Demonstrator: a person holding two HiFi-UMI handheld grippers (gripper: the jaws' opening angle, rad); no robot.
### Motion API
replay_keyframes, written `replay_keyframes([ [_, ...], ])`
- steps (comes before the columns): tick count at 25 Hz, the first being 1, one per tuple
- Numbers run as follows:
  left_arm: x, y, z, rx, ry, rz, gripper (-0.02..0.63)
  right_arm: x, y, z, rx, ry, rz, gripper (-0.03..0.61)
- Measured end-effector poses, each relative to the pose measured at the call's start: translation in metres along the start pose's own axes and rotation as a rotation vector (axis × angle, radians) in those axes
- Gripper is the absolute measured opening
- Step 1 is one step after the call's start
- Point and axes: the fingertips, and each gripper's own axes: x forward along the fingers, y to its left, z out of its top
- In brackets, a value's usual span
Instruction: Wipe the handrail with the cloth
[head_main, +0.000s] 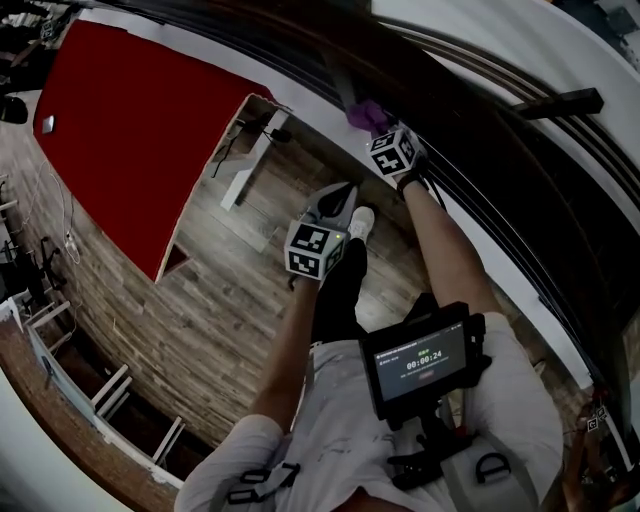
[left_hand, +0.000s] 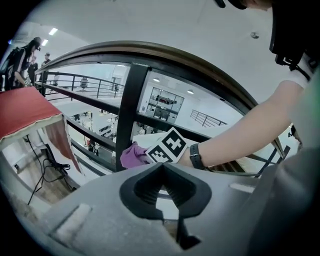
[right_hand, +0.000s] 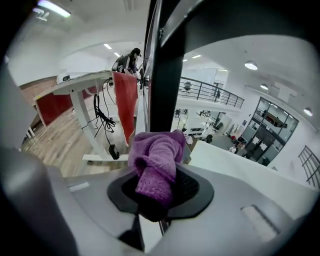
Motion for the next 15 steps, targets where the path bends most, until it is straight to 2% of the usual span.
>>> replay_keyframes([
  [5, 0.011, -0.017, -0.002, -0.008, 0.018, -0.033, 0.000, -0.011, -0.004, -0.015, -0.027, 0.012, 0.008, 0.094],
  [15, 0.027, -0.061, -0.006, 0.005, 0.034, -0.084, 0.000, -0.055, -0.021, -0.063, 0.078, 0.041, -0.031, 0.092],
])
